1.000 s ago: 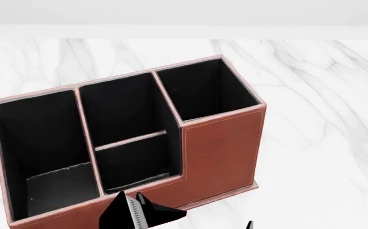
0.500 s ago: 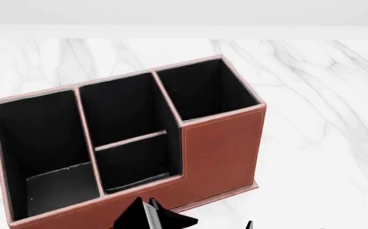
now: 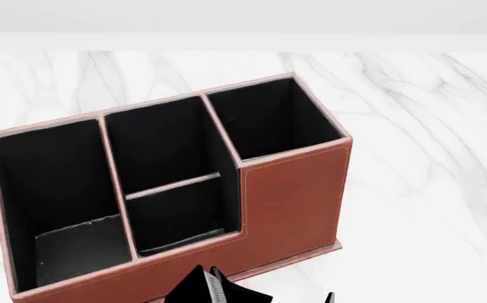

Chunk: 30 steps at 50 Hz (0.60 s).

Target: Pick up the book and place it in the back compartment of the caddy.

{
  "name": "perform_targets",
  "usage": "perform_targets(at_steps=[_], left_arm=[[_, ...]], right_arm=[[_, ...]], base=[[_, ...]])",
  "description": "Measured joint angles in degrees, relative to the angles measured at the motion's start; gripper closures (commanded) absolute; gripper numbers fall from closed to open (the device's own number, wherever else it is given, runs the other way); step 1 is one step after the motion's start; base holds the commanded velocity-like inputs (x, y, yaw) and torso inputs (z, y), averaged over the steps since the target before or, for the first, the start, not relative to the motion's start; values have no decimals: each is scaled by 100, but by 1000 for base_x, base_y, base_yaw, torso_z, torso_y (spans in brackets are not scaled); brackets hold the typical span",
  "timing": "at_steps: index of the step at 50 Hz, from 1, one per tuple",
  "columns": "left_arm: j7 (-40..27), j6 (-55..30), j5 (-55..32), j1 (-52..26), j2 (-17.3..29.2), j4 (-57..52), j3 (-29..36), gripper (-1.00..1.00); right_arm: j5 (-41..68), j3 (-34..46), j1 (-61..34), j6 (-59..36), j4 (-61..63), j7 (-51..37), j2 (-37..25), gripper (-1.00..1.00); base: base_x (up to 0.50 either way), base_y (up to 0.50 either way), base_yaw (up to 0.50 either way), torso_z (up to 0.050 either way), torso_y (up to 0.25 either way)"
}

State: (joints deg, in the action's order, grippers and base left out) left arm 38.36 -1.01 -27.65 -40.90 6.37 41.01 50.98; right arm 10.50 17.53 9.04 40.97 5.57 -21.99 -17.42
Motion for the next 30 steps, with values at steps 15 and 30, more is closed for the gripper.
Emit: perform_targets(at_steps=[15,30], left_arm=[[214,397,7,-134,-353,819,43,-100],[231,736,-352,-302,-563,1383,566,-100]], right_arm=[[15,23,-11,2,-9,-15,-17,-100],[31,40,-15,20,-13,-32,-36,-100]], base=[[0,0,0,0,0],[0,0,0,0,0]])
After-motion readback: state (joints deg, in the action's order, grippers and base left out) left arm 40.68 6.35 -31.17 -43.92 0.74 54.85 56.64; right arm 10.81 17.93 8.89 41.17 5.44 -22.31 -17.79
